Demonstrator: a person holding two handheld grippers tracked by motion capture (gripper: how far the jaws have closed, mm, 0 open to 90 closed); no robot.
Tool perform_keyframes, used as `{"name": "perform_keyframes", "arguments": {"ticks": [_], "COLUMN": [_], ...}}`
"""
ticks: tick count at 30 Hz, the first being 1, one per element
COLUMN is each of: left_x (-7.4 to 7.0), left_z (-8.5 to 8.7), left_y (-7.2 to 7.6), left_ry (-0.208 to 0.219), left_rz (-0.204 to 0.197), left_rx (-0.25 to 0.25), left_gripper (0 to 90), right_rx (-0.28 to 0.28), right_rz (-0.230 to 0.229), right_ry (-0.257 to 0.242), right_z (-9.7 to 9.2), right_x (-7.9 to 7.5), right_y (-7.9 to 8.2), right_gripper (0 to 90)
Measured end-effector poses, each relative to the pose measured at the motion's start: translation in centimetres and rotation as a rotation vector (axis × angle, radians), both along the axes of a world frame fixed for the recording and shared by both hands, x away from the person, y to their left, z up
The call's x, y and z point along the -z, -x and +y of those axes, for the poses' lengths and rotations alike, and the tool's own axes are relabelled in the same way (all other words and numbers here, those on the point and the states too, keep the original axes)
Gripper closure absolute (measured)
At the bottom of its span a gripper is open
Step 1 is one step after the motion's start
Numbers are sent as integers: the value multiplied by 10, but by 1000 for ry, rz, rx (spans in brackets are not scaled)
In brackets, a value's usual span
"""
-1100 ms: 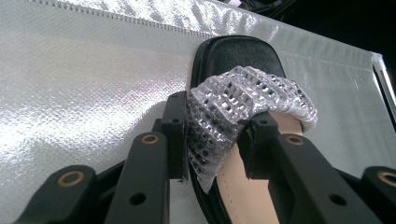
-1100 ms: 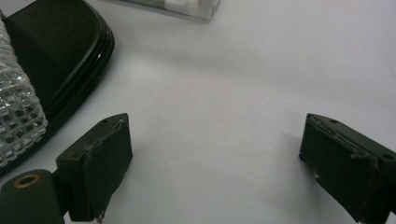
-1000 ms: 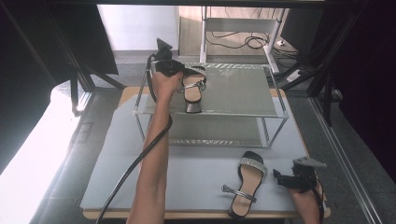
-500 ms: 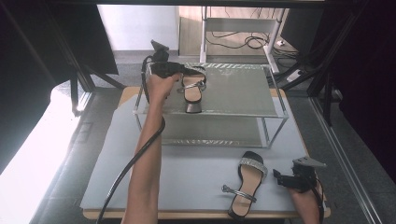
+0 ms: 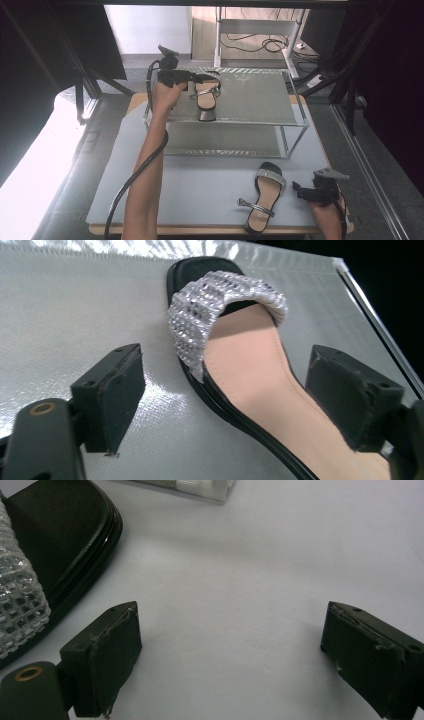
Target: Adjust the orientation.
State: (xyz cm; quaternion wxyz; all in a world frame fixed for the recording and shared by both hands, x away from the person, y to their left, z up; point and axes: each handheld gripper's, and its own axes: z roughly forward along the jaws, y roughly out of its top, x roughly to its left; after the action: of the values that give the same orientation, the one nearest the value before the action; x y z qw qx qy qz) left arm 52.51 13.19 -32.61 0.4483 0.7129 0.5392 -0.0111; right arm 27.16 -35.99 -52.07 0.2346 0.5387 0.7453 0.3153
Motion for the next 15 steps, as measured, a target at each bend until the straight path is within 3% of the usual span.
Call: {"name": "perform_keyframes", "arguments": {"ticks": [7, 15], "left_x": [-11, -17], "left_z": [7, 17], "left_y": [14, 28], "left_ry": [-30, -30], "left_rz": [-44, -71], "left_rx": [16, 25], "left_gripper": [92, 0], "right_rx": [0, -2], "right_rz": [0, -1], "right_ry": [1, 2], "right_z": [0, 0], "right_x": [0, 0], "right_y": [0, 0], "right_gripper": [87, 87]}}
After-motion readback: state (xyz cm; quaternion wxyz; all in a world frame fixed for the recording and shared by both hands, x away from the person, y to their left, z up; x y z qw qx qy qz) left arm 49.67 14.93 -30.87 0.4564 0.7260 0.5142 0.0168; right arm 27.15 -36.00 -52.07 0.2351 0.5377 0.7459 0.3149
